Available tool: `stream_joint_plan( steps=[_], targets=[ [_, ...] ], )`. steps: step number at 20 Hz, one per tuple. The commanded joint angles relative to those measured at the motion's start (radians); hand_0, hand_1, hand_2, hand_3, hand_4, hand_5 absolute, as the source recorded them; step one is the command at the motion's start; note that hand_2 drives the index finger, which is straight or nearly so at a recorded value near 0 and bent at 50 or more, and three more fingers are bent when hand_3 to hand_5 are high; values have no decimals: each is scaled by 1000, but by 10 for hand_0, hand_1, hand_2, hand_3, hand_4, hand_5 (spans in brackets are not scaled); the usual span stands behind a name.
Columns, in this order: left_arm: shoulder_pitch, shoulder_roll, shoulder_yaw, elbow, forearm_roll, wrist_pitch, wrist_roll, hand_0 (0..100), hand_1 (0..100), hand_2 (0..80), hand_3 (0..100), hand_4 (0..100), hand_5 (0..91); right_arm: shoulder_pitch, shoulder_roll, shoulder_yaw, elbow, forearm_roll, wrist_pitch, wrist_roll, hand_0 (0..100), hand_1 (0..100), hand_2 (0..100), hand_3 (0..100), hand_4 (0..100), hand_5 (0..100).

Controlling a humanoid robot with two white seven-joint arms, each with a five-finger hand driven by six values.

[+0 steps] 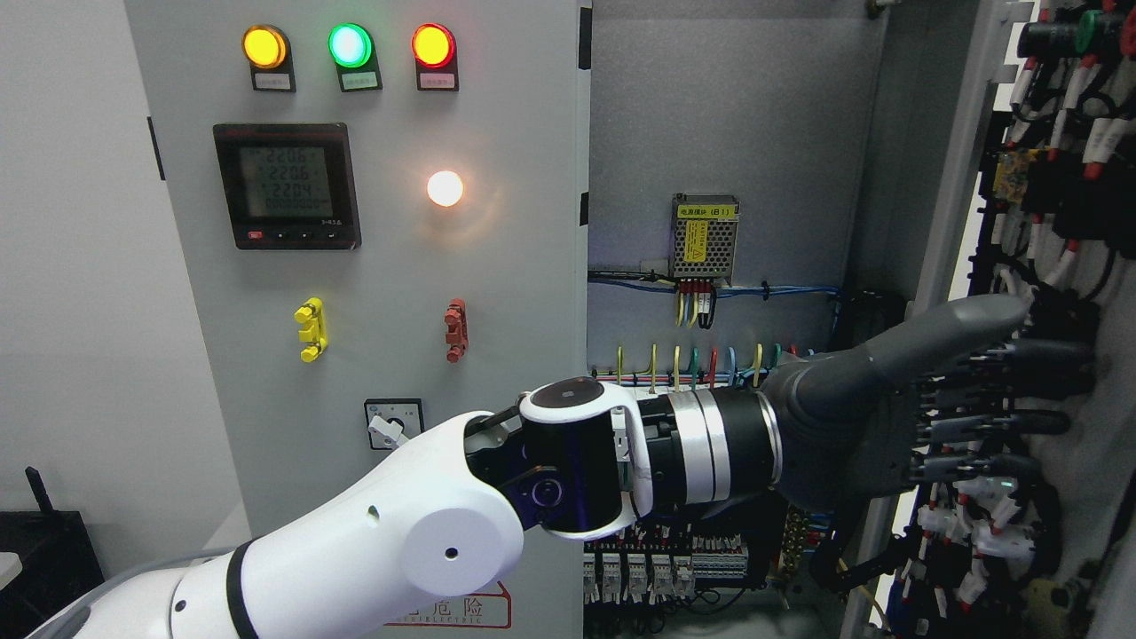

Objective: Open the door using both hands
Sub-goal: 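Push the door outward with the left hand, swinging it wide open, then hold the left arm extended against the opened door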

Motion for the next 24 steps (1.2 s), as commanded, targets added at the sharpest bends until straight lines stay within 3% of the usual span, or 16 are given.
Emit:
stream_joint_plan(
  steps=[1,10,16,24],
  targets=[
    [-24,-103,-13,32,-15,-5,27,120,389,0,0,0,0,0,0,0,0,0,-1,0,120,389,0,0,0,0],
    [-82,-122,-107,49,8,-23,29,120,389,0,0,0,0,0,0,0,0,0,-1,0,120,389,0,0,0,0],
    [-111,-126,-206,61,31,-102,29,120,389,0,0,0,0,0,0,0,0,0,-1,0,120,389,0,0,0,0],
    [-121,-135,-240,61,41,-160,33,120,389,0,0,0,0,0,0,0,0,0,-1,0,120,389,0,0,0,0]
  ],
)
